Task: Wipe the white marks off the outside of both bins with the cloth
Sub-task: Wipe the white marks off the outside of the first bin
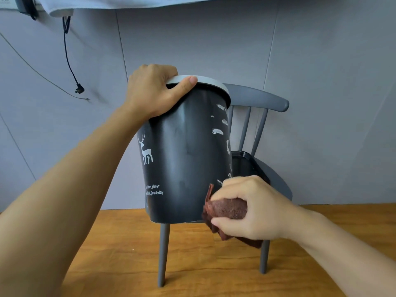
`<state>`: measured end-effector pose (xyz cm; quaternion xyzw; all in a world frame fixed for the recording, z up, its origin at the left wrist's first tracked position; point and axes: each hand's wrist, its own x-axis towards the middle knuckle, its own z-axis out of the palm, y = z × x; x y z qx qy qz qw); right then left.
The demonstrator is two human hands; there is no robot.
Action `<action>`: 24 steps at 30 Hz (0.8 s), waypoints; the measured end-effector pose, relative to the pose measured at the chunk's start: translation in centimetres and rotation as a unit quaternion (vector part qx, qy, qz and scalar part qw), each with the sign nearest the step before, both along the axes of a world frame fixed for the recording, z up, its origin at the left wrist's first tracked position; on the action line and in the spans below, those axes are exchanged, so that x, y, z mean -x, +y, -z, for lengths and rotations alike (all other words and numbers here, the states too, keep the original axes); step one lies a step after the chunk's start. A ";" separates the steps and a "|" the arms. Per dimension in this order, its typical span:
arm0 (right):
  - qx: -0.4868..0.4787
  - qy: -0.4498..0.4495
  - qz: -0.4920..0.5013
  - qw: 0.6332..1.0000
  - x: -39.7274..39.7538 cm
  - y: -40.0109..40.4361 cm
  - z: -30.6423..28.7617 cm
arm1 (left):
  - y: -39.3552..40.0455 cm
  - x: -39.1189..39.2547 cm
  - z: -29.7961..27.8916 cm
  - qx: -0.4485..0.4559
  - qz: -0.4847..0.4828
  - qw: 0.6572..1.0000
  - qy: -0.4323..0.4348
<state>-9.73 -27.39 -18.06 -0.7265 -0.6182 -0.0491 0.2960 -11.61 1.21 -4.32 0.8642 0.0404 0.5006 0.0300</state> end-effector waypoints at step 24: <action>0.020 -0.007 0.000 1.000 0.6 -1.3 -1.2 | -0.4 0.5 -0.1 0.023 0.016 0.999 0.017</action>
